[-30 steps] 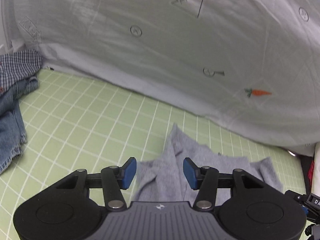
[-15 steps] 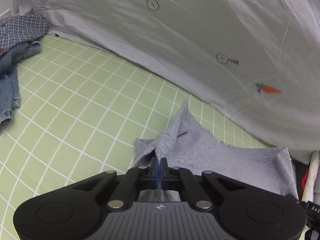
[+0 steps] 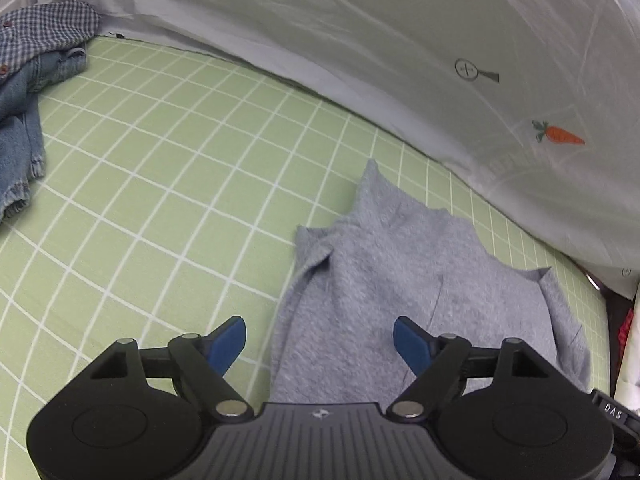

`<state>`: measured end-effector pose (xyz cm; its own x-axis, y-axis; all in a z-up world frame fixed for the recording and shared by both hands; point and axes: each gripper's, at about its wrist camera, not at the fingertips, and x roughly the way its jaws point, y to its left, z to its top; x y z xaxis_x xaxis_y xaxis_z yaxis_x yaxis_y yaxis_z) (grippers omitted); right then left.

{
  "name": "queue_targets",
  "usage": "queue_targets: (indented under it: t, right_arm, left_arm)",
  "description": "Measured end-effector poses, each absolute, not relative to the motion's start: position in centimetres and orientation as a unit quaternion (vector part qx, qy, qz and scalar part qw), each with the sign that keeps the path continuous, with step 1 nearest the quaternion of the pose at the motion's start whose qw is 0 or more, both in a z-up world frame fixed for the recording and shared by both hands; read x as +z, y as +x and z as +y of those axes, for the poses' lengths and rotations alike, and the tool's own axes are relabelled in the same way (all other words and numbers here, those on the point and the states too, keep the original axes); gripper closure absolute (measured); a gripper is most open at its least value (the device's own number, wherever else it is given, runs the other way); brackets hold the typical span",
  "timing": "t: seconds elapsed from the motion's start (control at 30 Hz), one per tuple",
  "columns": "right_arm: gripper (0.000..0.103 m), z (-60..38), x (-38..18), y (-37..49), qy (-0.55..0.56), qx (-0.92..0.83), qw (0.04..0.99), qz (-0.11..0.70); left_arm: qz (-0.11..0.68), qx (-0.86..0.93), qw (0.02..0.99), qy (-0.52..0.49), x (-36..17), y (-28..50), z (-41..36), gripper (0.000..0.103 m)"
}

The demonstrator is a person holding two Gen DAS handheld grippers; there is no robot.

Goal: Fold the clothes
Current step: 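Carry the hoodie with both grippers onto the folded clothes stack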

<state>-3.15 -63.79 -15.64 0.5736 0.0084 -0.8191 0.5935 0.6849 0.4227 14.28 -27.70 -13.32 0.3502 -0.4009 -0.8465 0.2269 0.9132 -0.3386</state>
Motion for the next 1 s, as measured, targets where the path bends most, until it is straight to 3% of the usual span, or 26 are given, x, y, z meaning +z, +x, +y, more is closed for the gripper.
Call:
queue_targets:
  t: [0.2,0.5,0.57,0.6,0.63,0.7,0.8,1.0]
  right_arm:
    - [0.000,-63.6,-15.9,-1.6,0.326,-0.146,0.828,0.432]
    - [0.000,-61.8,-16.0,1.7,0.296,-0.133,0.841,0.433]
    - [0.000,-61.0,-16.0,2.3,0.316,-0.103,0.836,0.436]
    - [0.000,-60.5,-16.1,2.5,0.331,-0.084,0.832,0.438]
    - [0.002,-60.0,-16.1,2.5,0.344,-0.072,0.827,0.439]
    - [0.044,-58.9,-15.7,1.8,0.366,-0.068,0.822,0.430]
    - [0.052,-57.0,-14.2,-0.5,0.379,-0.088,0.824,0.412]
    - [0.053,-54.5,-10.8,-7.4,0.393,-0.124,0.824,0.390]
  left_arm:
    - [0.556,-0.199,0.803,-0.084,-15.2,14.6,-28.6,0.015]
    - [0.557,-0.240,0.779,-0.160,-16.1,15.6,-29.0,0.015]
    - [0.562,-0.264,0.769,-0.152,-16.1,15.2,-30.0,0.022]
    - [0.561,-0.263,0.773,-0.139,-15.8,14.7,-30.5,0.040]
    - [0.559,-0.262,0.777,-0.126,-15.5,14.3,-31.0,0.057]
    - [0.558,-0.268,0.774,-0.134,-14.8,13.6,-31.2,0.067]
    - [0.544,-0.285,0.780,-0.123,-12.8,11.6,-31.1,0.070]
    - [0.530,-0.337,0.771,-0.110,-9.2,6.3,-29.6,0.070]
